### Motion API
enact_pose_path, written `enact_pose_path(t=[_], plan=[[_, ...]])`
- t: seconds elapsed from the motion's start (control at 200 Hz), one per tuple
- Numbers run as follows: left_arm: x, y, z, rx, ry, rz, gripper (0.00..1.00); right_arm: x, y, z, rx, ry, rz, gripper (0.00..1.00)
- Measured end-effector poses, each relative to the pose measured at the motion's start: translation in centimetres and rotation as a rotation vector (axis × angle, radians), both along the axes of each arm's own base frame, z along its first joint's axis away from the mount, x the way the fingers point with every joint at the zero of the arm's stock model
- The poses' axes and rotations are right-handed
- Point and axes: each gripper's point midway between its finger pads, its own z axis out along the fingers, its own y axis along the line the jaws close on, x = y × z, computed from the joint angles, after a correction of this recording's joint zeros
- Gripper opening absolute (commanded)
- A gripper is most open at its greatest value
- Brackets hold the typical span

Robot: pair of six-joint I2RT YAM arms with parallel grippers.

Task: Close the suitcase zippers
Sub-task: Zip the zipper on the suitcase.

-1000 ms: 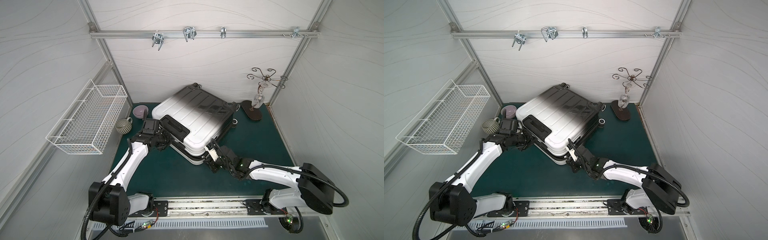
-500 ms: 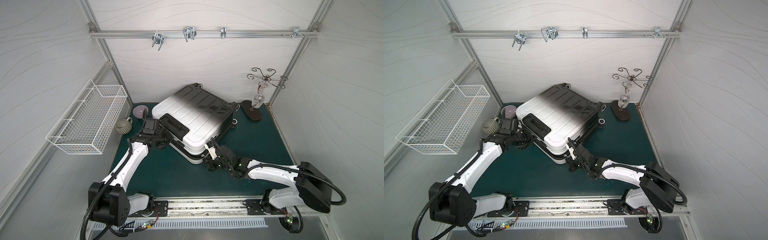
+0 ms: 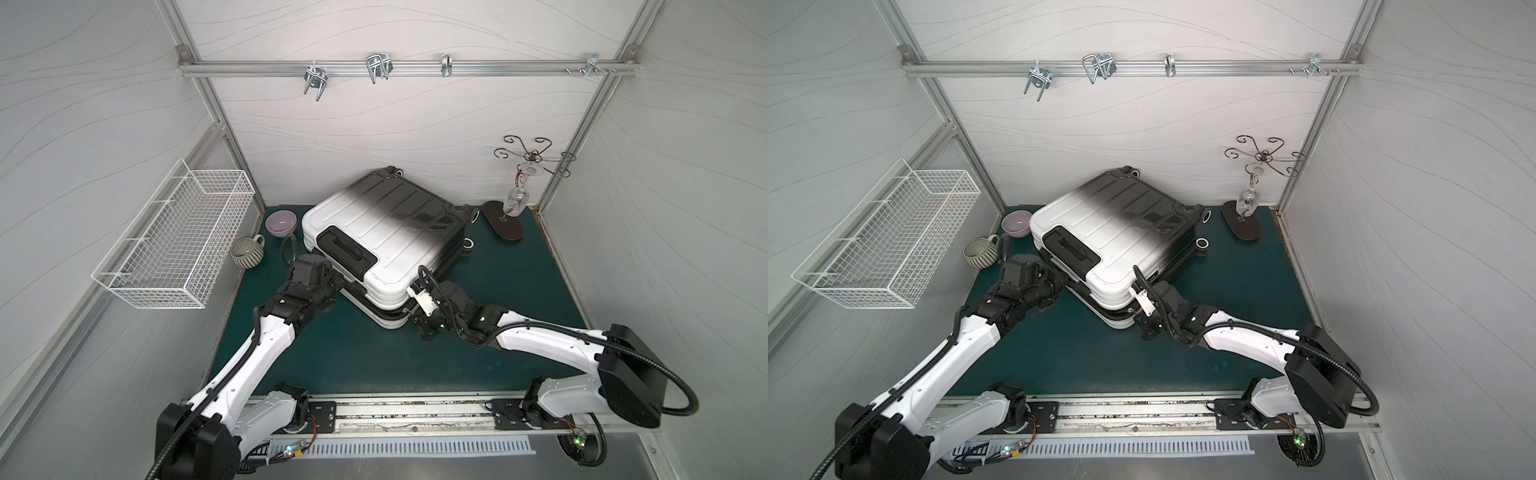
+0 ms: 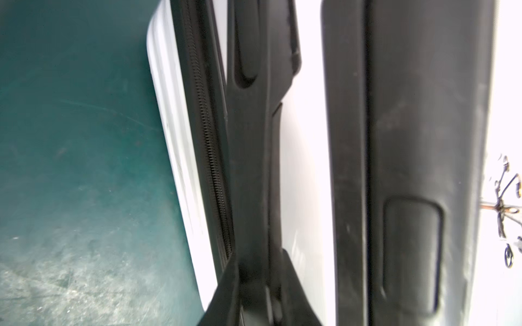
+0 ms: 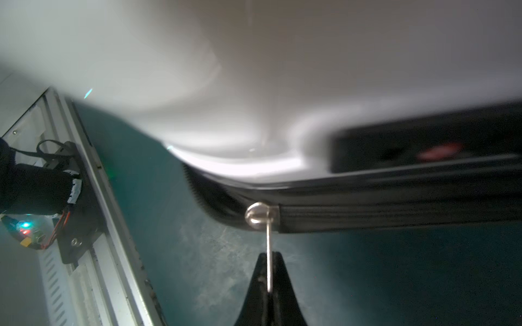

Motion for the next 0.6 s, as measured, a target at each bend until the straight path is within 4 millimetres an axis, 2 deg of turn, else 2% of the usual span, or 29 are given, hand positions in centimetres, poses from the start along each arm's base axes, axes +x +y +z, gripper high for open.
enact_pose_path(t=[0.125,0.24,0.305,0.37,0.455,0.6], plan=[[-0.9,-1.0,-0.8,0.054,-0.028,0.053,0.0,3.3,-1.7,-0.2,-0.026,0.067,-0.052,0.0],[-1.9,-5.1,-2.6,0.059,0.0,-0.047,0.0,7.5,-4.3,-0.1,-0.056,0.039,-0.169,0.0],[-2.3,-7.1,-2.8,0.054,0.001,-0.101,0.0,8.6,-5.7,0.2,-0.073,0.0,-0.211,0.0],[-2.3,-8.0,-2.5,0.054,-0.014,-0.116,0.0,8.4,-6.7,0.3,-0.081,-0.023,-0.234,0.0],[-2.2,-8.7,-2.6,0.054,-0.008,-0.137,0.0,7.1,-7.6,0.4,-0.071,-0.027,-0.242,0.0],[-1.3,-9.0,-3.2,0.093,0.006,-0.144,0.0,4.5,-7.8,0.2,-0.084,0.011,-0.269,0.0]])
